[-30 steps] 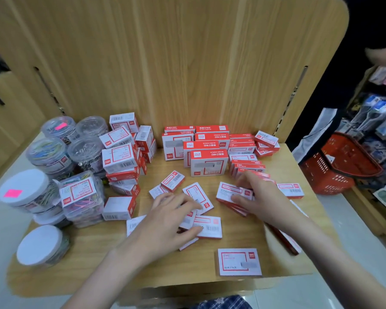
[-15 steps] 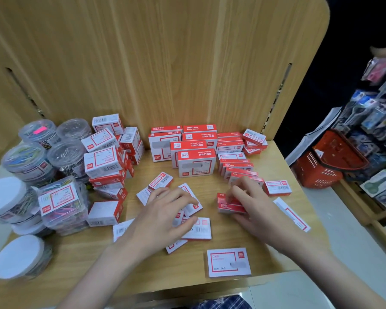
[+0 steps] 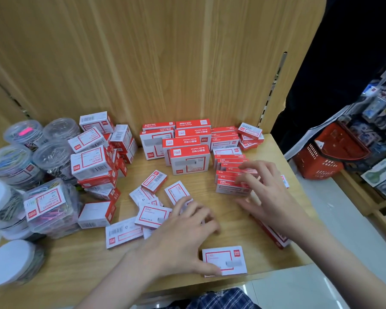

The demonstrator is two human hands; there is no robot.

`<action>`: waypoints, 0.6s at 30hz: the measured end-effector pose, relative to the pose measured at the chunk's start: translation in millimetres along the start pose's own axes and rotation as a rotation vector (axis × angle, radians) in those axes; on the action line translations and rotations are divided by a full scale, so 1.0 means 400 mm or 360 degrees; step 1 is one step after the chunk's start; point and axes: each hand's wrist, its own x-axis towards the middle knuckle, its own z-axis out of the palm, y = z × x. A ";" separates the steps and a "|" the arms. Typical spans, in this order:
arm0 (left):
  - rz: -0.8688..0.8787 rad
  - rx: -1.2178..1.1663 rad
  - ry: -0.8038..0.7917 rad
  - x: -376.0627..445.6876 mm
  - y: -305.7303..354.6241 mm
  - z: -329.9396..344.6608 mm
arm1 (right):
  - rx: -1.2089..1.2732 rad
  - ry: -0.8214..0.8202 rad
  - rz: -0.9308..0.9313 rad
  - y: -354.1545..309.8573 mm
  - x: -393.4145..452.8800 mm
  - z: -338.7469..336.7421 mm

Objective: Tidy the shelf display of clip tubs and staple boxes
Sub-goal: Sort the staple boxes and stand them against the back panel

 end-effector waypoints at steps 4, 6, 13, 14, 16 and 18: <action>0.0009 0.0076 0.0127 0.024 -0.012 0.012 | 0.0153 -0.0099 -0.0036 -0.006 -0.030 -0.027; -0.0039 0.0167 0.0230 0.040 -0.021 0.027 | 0.0308 -0.0272 -0.0108 -0.019 -0.045 -0.030; -0.0275 0.0120 0.0502 0.063 -0.049 0.020 | -0.0134 -0.0364 -0.0185 -0.047 -0.063 0.027; -0.0329 0.0059 0.0543 0.053 -0.064 0.007 | -0.0153 -0.0318 -0.0163 -0.044 -0.055 0.028; -0.0472 -0.0019 0.0630 0.025 -0.094 -0.022 | -0.0178 -0.0222 -0.0121 -0.035 -0.043 0.036; -0.0600 -0.0027 0.0680 -0.011 -0.121 -0.045 | -0.0222 -0.0142 -0.0059 -0.032 -0.038 0.046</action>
